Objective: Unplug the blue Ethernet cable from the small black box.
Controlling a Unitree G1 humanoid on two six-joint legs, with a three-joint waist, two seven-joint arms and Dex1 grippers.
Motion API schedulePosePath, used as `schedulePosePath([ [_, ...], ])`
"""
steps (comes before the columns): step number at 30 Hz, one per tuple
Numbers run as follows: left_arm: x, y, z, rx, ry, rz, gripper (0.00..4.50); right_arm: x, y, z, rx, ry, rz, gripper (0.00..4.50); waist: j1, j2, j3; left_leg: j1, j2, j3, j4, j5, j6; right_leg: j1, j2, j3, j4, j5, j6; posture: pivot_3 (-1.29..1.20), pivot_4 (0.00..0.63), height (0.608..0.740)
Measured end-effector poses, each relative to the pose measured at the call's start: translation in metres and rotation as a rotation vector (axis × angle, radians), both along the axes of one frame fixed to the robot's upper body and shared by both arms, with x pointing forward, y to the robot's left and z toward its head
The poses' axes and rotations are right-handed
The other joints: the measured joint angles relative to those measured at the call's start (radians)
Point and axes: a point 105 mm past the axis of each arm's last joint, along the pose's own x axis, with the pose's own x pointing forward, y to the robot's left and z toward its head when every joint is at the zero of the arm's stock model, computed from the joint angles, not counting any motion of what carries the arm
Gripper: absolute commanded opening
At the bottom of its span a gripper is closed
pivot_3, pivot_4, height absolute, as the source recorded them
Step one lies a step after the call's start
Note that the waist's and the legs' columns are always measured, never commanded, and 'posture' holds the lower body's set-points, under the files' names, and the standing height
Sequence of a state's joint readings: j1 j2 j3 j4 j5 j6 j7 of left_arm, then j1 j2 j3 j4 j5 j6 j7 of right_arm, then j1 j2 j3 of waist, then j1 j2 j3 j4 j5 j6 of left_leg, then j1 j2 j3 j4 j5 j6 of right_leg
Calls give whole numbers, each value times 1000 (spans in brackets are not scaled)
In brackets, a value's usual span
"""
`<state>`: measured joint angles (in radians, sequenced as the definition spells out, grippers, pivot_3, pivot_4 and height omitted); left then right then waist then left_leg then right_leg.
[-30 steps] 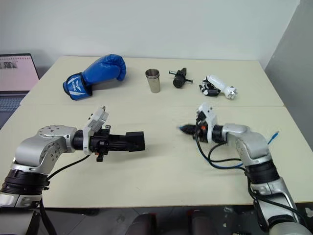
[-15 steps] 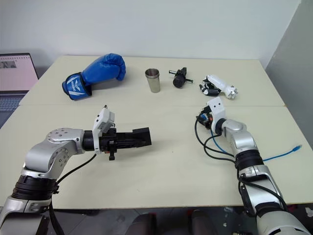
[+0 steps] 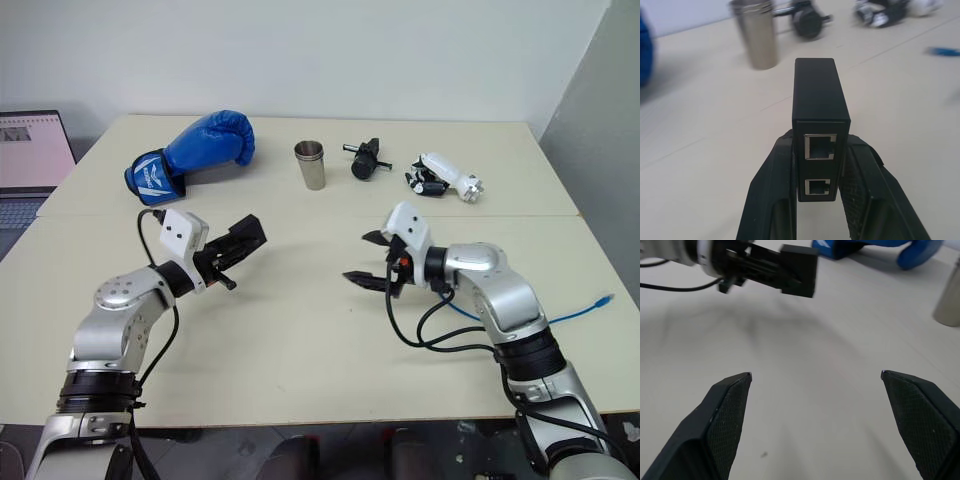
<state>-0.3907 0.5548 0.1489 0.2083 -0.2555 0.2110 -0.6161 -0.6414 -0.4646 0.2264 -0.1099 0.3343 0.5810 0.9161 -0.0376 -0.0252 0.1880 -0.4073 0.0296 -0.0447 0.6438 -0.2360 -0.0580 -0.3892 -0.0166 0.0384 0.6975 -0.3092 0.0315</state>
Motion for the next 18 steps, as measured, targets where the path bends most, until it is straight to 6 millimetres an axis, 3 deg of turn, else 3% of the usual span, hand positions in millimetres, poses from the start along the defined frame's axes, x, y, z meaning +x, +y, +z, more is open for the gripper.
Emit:
schedulePosePath([
  [7, -5, 27, -33, -22, 38, 178, 795, -4, 16, 4, -6, 19, 47, 4391, 8, 0, 0, -1, -1, -2, 0, 0, 0, 0, -2, -1, 0, 0, 0, 0, 150, 740],
  [16, -9, 31, -37, -38, 47, 189, 795, -5, 19, 7, -10, 21, 73, 4391, 7, 0, 0, -1, -1, -3, 0, 0, 0, 0, -2, -3, 0, 0, 0, 0, 150, 740],
  [18, -9, 32, -38, -53, 50, 192, 1496, -6, 19, 6, -14, 27, 82, 4391, 7, 0, 0, 0, -1, -3, 0, 0, 0, 0, -1, -3, 0, 0, 0, 0, 150, 740],
])
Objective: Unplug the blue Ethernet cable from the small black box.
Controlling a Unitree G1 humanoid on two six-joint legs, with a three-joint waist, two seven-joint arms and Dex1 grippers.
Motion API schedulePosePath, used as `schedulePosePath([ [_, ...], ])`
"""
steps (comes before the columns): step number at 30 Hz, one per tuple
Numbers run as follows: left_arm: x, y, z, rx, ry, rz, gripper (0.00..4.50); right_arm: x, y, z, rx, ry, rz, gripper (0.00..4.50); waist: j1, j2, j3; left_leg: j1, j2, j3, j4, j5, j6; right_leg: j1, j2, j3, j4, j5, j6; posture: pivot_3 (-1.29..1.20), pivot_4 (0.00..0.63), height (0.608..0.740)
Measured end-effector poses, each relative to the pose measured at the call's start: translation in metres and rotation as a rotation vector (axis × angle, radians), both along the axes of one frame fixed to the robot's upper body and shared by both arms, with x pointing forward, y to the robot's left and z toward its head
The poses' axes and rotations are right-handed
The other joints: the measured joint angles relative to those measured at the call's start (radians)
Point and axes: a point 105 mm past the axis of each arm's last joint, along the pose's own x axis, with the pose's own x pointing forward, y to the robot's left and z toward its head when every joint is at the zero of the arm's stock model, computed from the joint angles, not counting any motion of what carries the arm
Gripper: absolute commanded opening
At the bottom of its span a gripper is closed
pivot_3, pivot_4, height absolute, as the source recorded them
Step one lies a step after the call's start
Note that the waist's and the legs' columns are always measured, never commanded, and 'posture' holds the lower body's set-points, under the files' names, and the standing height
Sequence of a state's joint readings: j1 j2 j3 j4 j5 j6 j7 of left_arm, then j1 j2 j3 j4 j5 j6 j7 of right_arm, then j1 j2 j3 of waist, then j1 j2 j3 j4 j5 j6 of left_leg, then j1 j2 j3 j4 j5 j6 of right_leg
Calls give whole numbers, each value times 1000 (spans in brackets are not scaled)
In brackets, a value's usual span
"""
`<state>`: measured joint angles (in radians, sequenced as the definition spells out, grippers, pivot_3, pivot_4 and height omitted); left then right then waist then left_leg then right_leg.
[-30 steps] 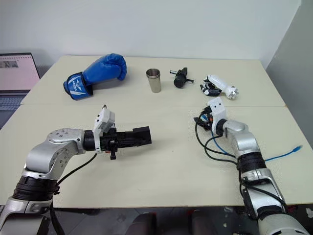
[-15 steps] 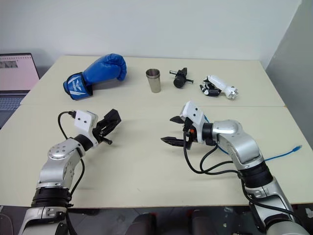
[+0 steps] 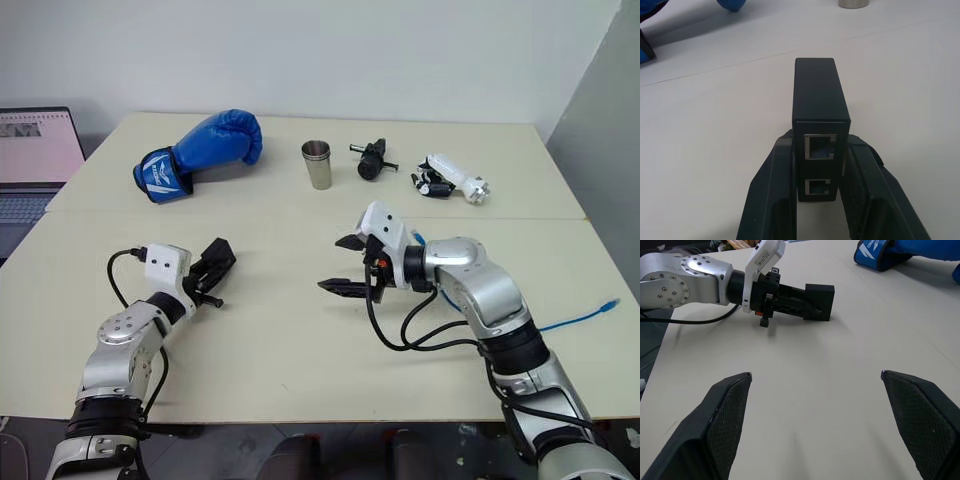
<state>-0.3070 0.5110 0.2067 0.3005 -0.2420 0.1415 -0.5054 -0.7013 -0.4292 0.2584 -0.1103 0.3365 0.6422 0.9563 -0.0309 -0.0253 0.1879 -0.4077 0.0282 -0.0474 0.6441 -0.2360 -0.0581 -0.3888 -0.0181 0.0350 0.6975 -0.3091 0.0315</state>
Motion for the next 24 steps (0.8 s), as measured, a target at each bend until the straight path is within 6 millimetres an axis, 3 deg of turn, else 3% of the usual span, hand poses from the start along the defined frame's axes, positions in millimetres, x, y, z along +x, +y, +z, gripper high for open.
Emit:
schedulePosePath([
  [4, -3, 4, -12, -20, 44, 15, 2250, -1, 0, 0, 0, 3, 8, 4391, 0, 0, 0, 0, 0, 0, 0, 0, 0, 0, 0, 0, 0, 0, 0, 0, 150, 740],
  [13, -4, 10, -12, -32, 43, 34, 4434, -1, 1, 1, 3, 4, 12, 4391, 0, 0, 0, 0, 0, 0, 0, 0, 0, 0, 0, 0, 0, 0, 0, 0, 150, 740],
  [24, -6, 10, -12, -24, 35, 30, 4493, -1, 2, 6, 3, -11, 17, 4391, 0, 0, 0, 0, 0, 0, 0, 0, 0, 0, 0, 0, 0, 0, 0, 0, 150, 740],
])
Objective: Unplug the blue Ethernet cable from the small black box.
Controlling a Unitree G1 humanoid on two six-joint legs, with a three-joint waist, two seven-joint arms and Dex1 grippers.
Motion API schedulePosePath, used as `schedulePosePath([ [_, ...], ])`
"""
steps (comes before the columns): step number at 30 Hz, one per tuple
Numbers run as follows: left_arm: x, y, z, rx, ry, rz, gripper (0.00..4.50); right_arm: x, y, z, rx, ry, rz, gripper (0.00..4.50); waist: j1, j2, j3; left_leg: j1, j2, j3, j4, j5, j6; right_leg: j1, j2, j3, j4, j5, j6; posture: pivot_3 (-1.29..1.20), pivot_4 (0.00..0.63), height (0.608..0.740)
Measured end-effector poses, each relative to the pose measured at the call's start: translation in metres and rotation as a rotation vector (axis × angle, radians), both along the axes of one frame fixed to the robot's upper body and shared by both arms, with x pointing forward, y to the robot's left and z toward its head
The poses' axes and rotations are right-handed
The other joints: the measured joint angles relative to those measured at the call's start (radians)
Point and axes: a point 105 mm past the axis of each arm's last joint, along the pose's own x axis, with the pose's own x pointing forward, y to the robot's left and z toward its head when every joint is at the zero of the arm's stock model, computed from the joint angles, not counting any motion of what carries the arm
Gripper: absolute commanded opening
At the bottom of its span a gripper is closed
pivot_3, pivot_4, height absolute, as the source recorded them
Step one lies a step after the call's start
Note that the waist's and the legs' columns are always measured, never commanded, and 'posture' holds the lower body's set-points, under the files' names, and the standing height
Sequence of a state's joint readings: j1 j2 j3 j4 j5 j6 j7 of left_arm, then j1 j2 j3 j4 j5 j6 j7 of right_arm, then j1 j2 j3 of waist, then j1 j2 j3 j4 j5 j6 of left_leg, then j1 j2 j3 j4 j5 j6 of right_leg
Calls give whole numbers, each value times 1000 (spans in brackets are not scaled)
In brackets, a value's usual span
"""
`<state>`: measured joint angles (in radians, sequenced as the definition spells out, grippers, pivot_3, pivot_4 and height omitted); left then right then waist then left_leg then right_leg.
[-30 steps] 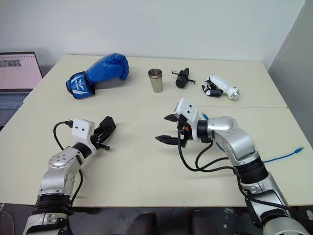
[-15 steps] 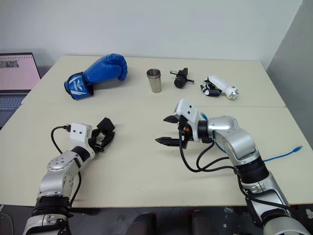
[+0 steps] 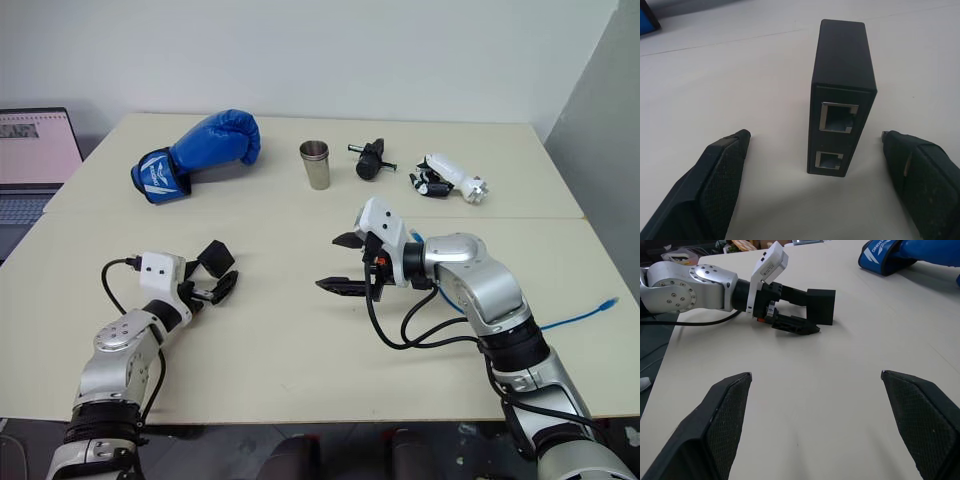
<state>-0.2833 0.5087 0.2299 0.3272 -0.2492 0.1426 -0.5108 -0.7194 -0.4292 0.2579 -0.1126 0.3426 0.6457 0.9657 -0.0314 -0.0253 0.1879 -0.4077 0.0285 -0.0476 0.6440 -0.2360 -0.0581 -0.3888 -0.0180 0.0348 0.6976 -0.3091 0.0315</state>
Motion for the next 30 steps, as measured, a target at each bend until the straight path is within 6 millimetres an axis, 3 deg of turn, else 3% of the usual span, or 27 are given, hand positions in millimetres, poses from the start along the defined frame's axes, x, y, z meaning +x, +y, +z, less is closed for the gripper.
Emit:
schedulePosePath([
  [7, -23, -2, 13, 21, -17, -38, 4493, -4, -6, 2, 5, 4, -13, 4391, -1, 0, 0, 0, 1, -1, -1, 0, 0, 0, 0, 2, 0, 0, 0, 0, 150, 740],
  [14, -47, -7, 41, 150, -31, -153, 4493, -15, -33, -5, 32, 63, -96, 4391, 2, 0, 0, 0, 1, -1, -1, 0, 0, 1, -1, 2, -1, 0, 0, 0, 150, 740],
  [20, -55, 1, 57, 244, 52, -225, 4493, -25, -74, -6, 17, 81, -194, 4391, 0, 0, 0, 0, 0, -1, -1, 0, 0, 1, 1, 1, -1, 0, 0, 0, 150, 740],
  [24, -52, 7, 88, 323, 74, -283, 4493, -29, -114, 4, -32, 84, -267, 4391, 2, 0, 1, 0, 0, 3, -1, 0, 0, 1, 1, 1, -1, 0, 0, 0, 150, 740],
  [30, -51, 2, 117, 289, 73, -411, 4493, -36, -135, 26, -28, 83, -279, 4391, -5, 0, 1, 2, 2, 8, -3, 0, 0, 0, 3, 2, -1, 0, 0, 0, 150, 740],
])
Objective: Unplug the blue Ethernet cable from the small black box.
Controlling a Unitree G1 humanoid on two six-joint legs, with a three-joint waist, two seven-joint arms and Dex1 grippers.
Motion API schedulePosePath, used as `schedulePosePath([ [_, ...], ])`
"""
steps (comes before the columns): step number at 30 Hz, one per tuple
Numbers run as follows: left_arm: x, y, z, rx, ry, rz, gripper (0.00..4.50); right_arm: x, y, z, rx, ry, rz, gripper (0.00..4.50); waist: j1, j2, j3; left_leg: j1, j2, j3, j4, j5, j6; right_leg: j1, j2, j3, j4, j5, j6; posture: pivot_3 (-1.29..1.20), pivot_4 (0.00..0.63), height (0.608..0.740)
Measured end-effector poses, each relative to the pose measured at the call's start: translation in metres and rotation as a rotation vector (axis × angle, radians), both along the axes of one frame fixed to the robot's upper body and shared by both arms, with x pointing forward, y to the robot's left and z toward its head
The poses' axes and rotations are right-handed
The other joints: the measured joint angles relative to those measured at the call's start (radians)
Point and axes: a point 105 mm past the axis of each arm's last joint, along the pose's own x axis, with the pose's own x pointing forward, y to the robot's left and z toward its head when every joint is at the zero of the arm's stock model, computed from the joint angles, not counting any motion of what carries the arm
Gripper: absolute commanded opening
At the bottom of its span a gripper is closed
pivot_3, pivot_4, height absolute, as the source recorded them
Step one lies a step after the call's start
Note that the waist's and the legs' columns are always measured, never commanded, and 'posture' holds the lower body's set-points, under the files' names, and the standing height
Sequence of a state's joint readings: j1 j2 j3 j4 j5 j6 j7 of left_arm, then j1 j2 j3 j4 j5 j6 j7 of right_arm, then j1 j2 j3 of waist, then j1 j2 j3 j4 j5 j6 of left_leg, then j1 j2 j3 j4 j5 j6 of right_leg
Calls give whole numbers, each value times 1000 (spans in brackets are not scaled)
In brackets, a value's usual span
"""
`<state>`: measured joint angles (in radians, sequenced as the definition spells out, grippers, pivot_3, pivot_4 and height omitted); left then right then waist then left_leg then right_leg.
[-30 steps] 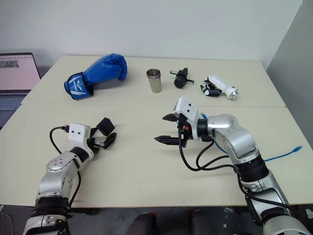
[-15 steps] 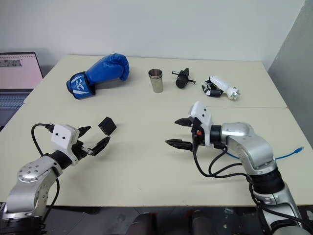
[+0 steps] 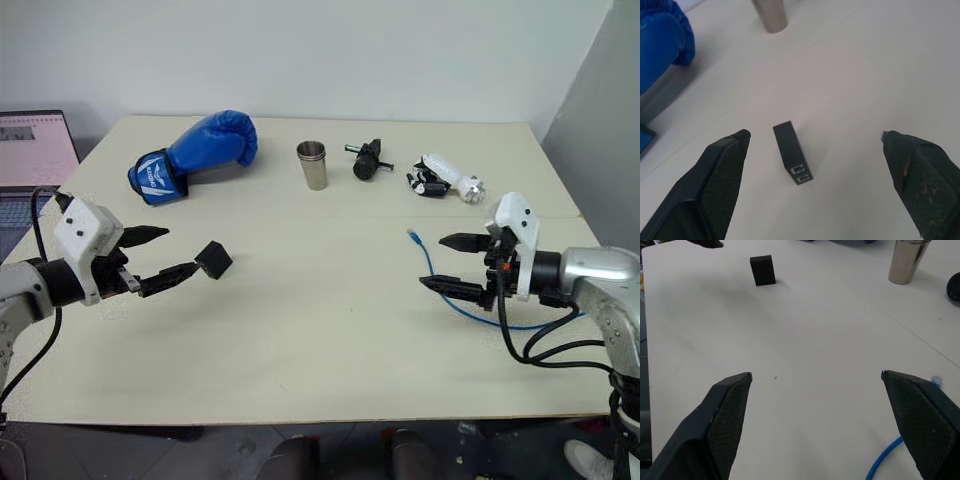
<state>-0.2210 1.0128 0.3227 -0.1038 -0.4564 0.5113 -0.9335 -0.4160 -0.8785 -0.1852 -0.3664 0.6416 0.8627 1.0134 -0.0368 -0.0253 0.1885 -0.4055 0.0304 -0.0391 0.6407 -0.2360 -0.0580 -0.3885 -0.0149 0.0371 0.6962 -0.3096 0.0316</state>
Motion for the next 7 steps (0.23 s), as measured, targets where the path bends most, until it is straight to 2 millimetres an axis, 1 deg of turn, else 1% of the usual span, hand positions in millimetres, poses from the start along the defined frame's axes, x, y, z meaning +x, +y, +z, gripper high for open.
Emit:
schedulePosePath([
  [4, 0, 4, 2, -2, 30, -17, 4493, 0, -5, 8, -1, -8, -6, 4391, -2, 0, 0, 0, 0, 1, 0, 0, 0, 0, 0, 1, 0, 0, 0, 0, 150, 740],
  [7, -2, 1, -2, -11, 62, -47, 4493, 0, -6, 13, 3, -14, -2, 4391, 0, 0, 0, 0, 0, 2, 0, 0, 0, 0, 0, 1, 0, 0, 0, 0, 150, 740],
])
